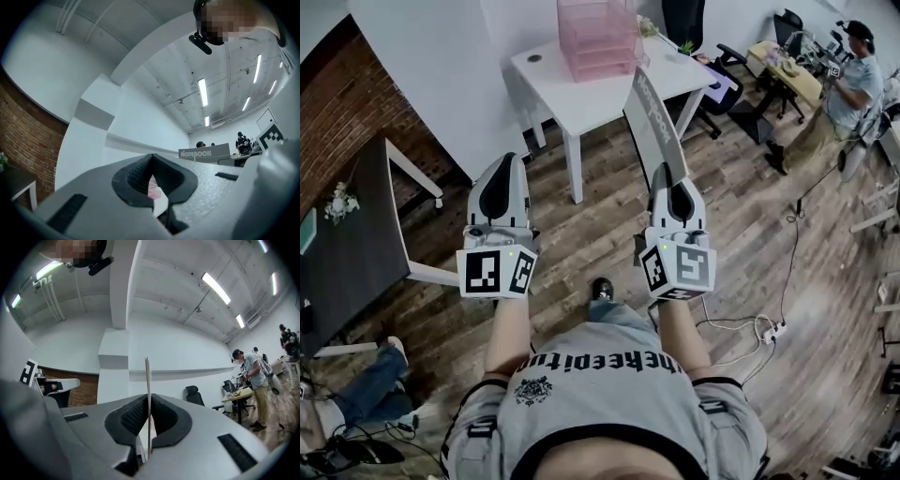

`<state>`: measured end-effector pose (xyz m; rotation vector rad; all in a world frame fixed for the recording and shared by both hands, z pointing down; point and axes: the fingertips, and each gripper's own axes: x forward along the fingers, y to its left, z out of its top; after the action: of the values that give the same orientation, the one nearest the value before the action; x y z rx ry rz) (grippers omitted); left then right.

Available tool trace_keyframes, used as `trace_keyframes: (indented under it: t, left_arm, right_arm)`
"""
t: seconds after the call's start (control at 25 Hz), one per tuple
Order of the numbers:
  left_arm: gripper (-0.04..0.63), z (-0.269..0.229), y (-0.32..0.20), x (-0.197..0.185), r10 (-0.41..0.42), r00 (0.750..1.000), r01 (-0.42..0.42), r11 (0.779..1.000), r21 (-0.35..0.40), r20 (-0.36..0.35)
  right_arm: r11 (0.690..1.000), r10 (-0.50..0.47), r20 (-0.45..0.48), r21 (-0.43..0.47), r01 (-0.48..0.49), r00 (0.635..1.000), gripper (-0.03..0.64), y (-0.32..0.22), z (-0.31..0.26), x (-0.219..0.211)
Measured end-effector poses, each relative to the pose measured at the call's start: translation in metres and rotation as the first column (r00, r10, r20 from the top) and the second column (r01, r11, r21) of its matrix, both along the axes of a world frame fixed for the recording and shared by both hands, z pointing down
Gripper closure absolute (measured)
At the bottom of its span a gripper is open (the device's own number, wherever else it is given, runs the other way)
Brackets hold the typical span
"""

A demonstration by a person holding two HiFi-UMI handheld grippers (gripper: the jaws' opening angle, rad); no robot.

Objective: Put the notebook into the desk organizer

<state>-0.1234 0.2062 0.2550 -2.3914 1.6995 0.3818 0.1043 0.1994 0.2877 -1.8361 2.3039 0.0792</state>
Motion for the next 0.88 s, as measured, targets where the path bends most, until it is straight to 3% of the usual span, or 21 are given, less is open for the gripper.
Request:
trace_keyframes:
  t: [0.4,0.88]
  left_arm:
    - [0.592,-0.01,-0.093,0.031,-0.023,1.0,0.023,1.0,0.009,-0.001]
    - [0.592,0.003,-0.158,0.054,-0.02,1.0,0.019,1.0,-0.013,-0.006]
  right_arm:
    - [0.999,-0.039,-0.001,0.005,0.039,0.999,0.607,-0.099,-0.008,0.026]
    - [0.998,-0.05,0.0,-0.027,0.05,0.999,0.607,-0.167,0.011,0.045]
